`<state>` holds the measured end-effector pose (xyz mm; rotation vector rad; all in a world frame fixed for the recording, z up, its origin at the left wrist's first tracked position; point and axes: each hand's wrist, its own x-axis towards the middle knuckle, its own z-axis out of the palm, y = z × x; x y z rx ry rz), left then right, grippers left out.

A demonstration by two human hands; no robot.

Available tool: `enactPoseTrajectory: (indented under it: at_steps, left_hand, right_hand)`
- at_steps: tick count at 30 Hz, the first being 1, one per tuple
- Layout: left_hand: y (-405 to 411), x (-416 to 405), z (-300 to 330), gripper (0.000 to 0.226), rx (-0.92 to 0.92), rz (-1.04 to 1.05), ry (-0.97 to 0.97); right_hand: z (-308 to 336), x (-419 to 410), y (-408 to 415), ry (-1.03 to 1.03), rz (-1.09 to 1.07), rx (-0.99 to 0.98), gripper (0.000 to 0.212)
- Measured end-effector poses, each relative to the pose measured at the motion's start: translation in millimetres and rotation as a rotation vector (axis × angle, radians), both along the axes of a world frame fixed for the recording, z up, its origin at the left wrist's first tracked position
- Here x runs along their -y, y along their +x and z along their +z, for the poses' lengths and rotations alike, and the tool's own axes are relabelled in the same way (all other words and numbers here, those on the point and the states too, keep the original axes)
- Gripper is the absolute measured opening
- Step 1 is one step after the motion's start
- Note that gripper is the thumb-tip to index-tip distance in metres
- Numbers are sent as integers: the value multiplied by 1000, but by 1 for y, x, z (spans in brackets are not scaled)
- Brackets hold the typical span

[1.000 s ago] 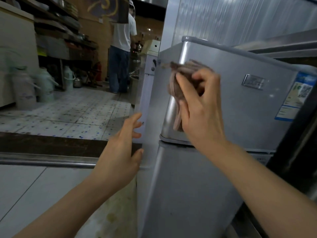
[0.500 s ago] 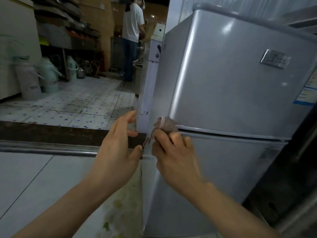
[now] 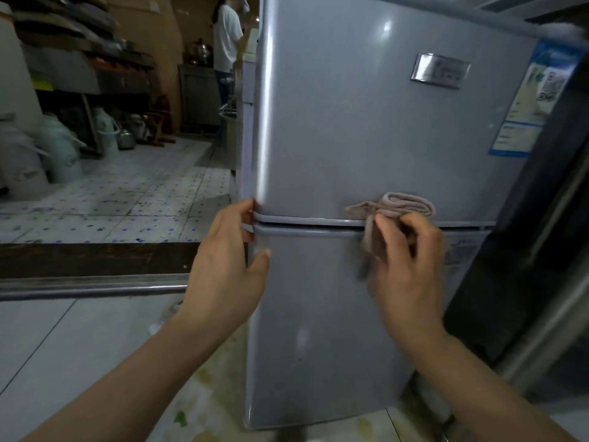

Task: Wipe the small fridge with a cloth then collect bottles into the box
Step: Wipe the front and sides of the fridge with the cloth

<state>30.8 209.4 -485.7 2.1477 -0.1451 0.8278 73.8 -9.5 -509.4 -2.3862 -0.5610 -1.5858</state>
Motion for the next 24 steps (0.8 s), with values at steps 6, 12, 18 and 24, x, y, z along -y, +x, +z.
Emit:
enactPoseTrajectory:
  at_steps: [6,12,18,24]
  left_hand:
    - [3,9,1,50,21,79,-34]
    - [8,14,-2,40,25,119,-95]
    - [15,10,-12,46,51,135,-121]
    - [10,13,-67,40,-10,143,-104]
  right_hand:
    - [-2,-79,-6,-45,168,150,26]
    - [-1,15,6,71,132,-116,32]
    - [12,106,20,425,-72,-138,32]
    - [-7,110,40,780,30,-187,51]
